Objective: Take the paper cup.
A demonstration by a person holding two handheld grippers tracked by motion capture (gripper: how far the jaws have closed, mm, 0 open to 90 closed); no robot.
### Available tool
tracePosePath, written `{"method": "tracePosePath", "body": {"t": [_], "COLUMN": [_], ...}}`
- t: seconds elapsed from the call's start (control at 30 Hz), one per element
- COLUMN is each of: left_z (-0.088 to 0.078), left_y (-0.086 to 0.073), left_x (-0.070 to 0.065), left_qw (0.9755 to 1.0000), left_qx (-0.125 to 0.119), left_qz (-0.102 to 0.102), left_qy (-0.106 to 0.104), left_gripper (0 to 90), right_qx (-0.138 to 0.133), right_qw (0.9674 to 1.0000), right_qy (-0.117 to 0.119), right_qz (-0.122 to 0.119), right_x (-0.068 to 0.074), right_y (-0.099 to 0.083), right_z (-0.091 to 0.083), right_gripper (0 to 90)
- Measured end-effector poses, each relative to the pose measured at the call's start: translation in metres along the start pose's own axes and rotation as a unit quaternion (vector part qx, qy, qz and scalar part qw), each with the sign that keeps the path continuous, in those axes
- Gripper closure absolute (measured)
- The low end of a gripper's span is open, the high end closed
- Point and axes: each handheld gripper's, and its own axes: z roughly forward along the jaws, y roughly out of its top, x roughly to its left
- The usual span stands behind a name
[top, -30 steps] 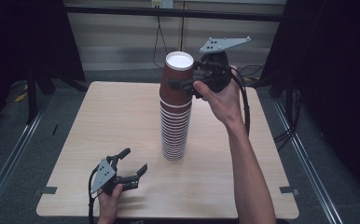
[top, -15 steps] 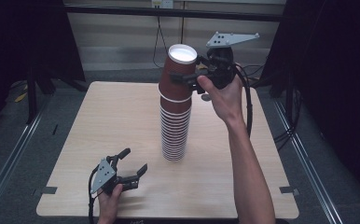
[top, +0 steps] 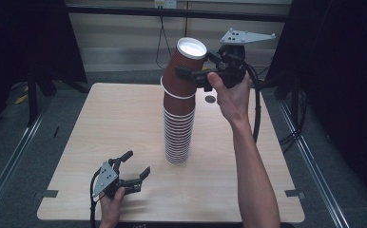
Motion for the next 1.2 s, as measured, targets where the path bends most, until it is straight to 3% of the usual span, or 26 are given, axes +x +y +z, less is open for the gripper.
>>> {"method": "tracePosePath", "body": {"t": [0.63,1.2], "left_z": [0.000,0.000], "left_y": [0.000,0.000], "left_x": [0.000,0.000], "left_qw": [1.0000,1.0000], "left_qx": [0.001,0.000], "left_qz": [0.000,0.000], "left_qy": [0.000,0.000], "left_gripper": [15.5,15.5], "right_qx": [-0.045,-0.087], "right_qw": [0.9990,0.9962], "right_qy": [-0.003,-0.007], "right_qz": [0.001,0.007], "right_x": [0.002,0.001], "right_y": [0.005,0.003], "right_z": [-0.011,-0.024], "right_gripper": [20.4,20.6]}}
